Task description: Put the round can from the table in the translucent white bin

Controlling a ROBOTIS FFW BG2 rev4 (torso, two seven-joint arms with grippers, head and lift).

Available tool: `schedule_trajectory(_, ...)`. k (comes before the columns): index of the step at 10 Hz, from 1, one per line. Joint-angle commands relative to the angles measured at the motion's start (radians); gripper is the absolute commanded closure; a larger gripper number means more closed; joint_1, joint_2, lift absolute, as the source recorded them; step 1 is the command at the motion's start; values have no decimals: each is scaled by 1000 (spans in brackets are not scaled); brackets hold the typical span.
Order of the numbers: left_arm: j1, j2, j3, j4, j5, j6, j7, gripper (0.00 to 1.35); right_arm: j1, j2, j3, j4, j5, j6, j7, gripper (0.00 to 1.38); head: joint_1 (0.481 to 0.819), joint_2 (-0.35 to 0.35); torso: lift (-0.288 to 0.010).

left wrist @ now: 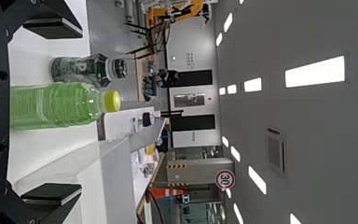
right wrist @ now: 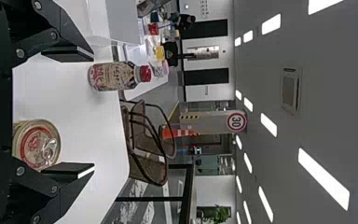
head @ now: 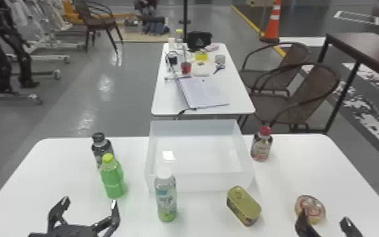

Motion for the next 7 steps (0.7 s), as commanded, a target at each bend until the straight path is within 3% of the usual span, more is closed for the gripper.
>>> schedule_trajectory(1,0,-3,2,0,0,0,0,136,-5,0,1,28,-26,-20,-16,430,549,0,-100)
schedule_trajectory(5,-1,-3,2,2,5,-2,0,136,-26,-6,-2,99,-103,-22,-56,429,549,0,-100)
schedule_trajectory(7,-3,-3,3,3,8,-3,0,136,-48,-41,-2,146,-153,-22,-64,429,549,0,-100)
